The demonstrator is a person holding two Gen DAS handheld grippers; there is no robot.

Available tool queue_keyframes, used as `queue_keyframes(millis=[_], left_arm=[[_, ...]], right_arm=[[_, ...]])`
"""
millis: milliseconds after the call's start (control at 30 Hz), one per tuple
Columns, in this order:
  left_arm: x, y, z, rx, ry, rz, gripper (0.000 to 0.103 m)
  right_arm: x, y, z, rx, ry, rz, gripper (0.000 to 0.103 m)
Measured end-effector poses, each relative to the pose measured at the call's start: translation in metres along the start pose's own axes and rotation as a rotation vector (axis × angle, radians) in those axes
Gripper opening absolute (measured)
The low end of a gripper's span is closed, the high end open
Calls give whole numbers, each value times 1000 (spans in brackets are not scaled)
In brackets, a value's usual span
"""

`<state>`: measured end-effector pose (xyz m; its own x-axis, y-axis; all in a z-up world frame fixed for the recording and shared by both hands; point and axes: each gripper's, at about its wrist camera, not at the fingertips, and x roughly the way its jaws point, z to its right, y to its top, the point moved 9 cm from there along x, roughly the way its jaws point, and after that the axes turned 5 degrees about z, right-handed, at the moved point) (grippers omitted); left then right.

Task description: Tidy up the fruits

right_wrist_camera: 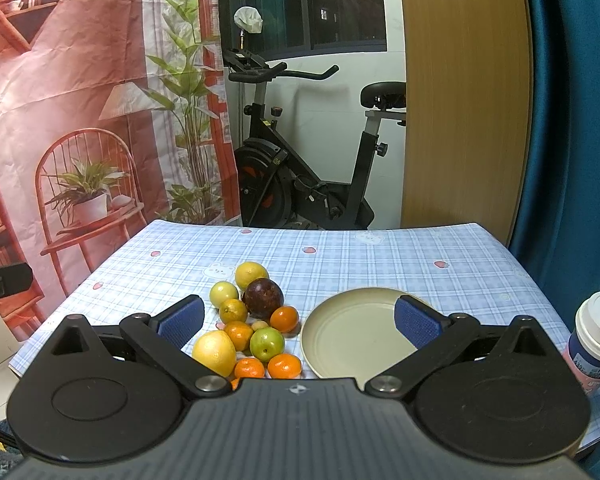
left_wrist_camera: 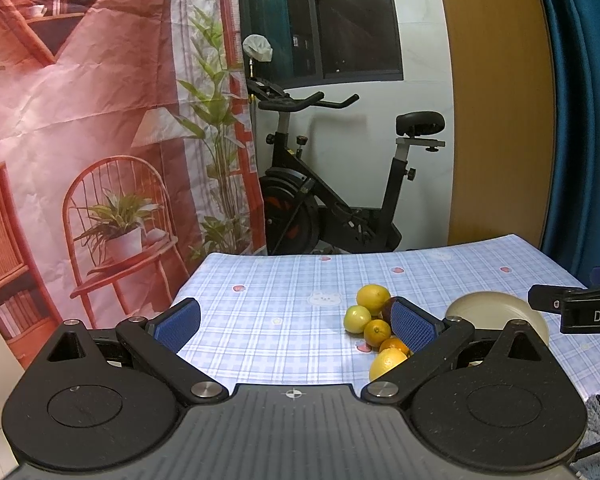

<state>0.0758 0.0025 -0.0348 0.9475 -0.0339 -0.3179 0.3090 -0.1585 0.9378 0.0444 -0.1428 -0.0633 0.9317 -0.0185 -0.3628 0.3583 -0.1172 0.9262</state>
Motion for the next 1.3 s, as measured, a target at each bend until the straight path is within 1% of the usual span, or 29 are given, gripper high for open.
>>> queue_keyframes(millis=[1300], left_arm=[[1,-3,3,-19,-1,-4,102]], right_arm=[[-1,0,-1,0,2,1,103]])
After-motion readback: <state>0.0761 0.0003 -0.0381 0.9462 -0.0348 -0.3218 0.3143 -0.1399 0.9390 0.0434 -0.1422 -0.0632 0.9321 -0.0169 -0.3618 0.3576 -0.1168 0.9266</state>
